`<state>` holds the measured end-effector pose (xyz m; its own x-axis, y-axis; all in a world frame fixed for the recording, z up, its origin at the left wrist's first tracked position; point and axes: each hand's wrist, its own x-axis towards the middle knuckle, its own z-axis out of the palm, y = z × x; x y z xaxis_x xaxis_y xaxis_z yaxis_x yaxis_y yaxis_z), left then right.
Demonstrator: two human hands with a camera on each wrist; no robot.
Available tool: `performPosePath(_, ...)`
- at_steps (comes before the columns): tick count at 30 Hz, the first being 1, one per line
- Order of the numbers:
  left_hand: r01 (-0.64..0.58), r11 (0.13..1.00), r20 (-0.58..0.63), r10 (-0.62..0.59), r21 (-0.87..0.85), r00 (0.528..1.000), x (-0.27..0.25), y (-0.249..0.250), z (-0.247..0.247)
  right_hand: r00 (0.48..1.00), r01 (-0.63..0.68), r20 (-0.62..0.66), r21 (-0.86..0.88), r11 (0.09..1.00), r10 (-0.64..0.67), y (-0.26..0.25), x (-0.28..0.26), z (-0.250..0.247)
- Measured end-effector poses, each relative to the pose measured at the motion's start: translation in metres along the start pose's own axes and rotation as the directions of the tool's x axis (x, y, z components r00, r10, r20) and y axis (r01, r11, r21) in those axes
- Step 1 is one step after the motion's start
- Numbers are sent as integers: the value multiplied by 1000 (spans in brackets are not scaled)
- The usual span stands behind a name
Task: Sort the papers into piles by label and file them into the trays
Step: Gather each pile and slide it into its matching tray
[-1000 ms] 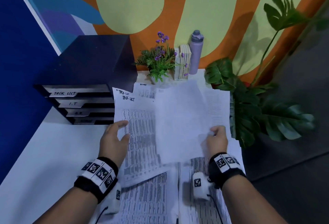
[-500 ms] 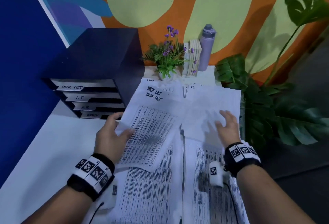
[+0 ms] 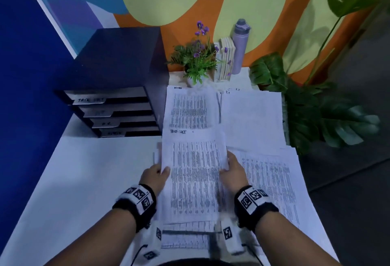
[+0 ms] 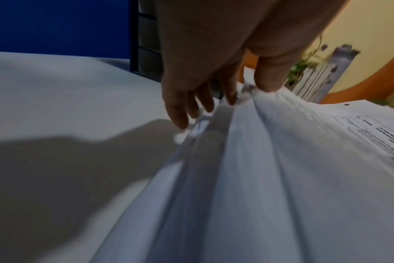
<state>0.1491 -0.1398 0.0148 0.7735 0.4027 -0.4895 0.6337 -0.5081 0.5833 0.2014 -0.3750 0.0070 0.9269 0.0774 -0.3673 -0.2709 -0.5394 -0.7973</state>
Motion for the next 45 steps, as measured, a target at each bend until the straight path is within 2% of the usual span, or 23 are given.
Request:
performPosePath(3,112,988,47,-117,110,992,8,-20,11,998,-49,25,-178,983,55,7,-12,16)
performPosePath(6,146,977,83,-160,157,984,13,-26,14,991,-106,38,-363,926,129,11,-21,35)
performPosePath(8,154,980,125,-170,124,978,16,-25,12,991,-127,-16,-403,907,131,9,-26,46)
performPosePath(10,150,986,172,-161,76,972,21,-28,9,990,-142,-68,-413,900,124,8,-28,55)
performPosePath(13,120,993,196,-120,12,973,29,-40,-1,963,-267,-104,-284,921,247,4,-28,62)
performPosePath(15,119,992,215,-110,-30,970,32,-49,-8,943,-333,-70,-173,927,326,1,-29,65)
performPosePath(17,109,992,279,-86,-68,956,30,-61,-17,941,-333,12,-142,932,338,1,-33,70)
performPosePath(19,146,977,301,-93,-159,949,35,-81,-20,965,-245,55,-137,960,255,-4,-40,74)
performPosePath(22,232,893,304,-114,-386,946,26,-95,-36,994,-89,78,96,991,82,-28,-53,73)
performPosePath(24,189,820,235,-69,-540,970,19,-90,-52,997,-14,83,227,974,-5,-52,-58,67)
performPosePath(26,29,792,97,38,-610,995,8,-75,-76,989,87,82,319,944,-119,-80,-61,59)
performPosePath(28,-174,735,-76,166,-655,983,-7,-54,-101,969,203,53,396,896,-243,-108,-63,50)
performPosePath(29,-275,705,-172,216,-654,961,-16,-43,-112,956,252,29,424,870,-291,-119,-64,46)
performPosePath(31,-411,645,-298,283,-645,912,-31,-25,-129,933,324,-14,469,822,-360,-138,-69,41)
performPosePath(33,-492,579,-357,339,-650,870,-46,-16,-137,904,394,-54,495,774,-425,-146,-73,40)
performPosePath(36,-492,524,-382,312,-695,870,-57,-19,-135,897,413,-102,542,731,-431,-144,-80,41)
performPosePath(38,-491,514,-387,303,-703,871,-63,-22,-134,877,464,-146,509,725,-458,-143,-83,42)
performPosePath(42,-493,586,-444,238,-644,864,-65,-22,-135,799,593,-203,429,681,-567,-145,-84,43)
performPosePath(43,-496,589,-459,227,-638,859,-65,-19,-135,777,621,-209,404,672,-594,-146,-84,44)
performPosePath(45,-519,540,-489,214,-663,846,-66,-13,-136,733,677,-210,322,662,-647,-146,-84,43)
